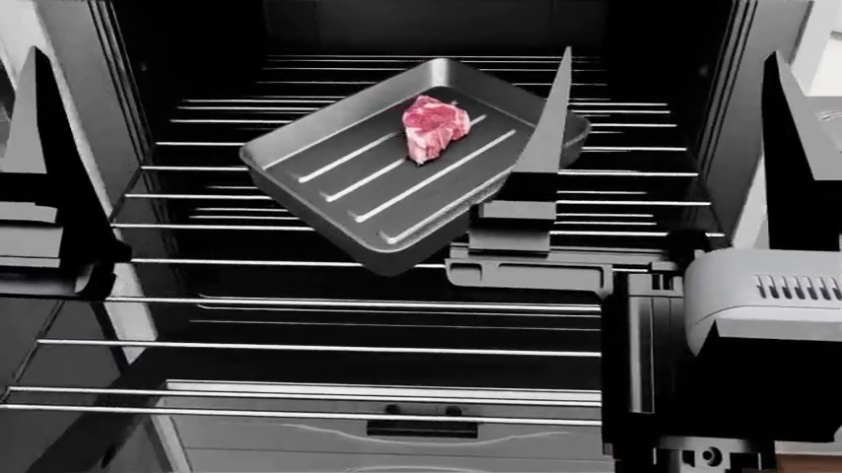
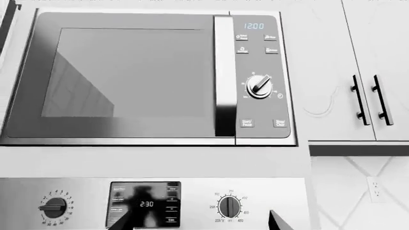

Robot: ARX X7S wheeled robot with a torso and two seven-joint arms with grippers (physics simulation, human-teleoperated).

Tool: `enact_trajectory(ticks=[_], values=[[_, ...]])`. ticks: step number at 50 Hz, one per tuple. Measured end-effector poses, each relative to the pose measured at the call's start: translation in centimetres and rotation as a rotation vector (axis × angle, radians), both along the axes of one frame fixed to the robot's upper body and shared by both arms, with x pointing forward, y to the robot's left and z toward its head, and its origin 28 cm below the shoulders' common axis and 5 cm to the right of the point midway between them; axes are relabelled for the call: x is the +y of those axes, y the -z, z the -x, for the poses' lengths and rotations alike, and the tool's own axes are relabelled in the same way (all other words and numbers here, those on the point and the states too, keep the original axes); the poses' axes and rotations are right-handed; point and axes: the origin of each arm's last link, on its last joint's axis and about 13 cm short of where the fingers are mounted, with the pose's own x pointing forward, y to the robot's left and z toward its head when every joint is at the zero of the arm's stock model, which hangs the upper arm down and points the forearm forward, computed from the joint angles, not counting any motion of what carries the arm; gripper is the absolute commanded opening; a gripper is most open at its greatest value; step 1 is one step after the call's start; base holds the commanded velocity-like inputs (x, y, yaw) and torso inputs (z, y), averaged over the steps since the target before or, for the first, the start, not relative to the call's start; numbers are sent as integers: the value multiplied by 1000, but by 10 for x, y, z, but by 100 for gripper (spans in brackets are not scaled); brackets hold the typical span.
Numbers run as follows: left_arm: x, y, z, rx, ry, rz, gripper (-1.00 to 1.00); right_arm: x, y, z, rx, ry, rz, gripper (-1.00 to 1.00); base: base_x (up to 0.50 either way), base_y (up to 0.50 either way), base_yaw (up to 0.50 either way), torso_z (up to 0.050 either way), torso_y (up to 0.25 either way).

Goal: Pick the steak from the top rack in the oven and place it on the plate on the counter.

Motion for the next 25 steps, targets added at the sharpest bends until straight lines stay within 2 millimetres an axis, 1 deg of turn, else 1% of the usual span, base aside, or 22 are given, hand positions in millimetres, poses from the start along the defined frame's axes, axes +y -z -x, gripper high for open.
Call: enact_trajectory(ticks=[6, 17, 25], values=[[0, 0, 1, -2, 0, 0, 100, 0, 0, 1, -2, -4, -1, 100, 20, 500, 0, 0, 0], [-1, 0, 2, -3, -2, 0, 100, 0, 0, 2, -9, -16, -18, 100, 9, 11, 0, 0, 0], [-2, 0, 3, -4, 2, -1, 100, 0, 0, 2, 1, -13, -13, 100, 500, 0, 0, 0, 0]])
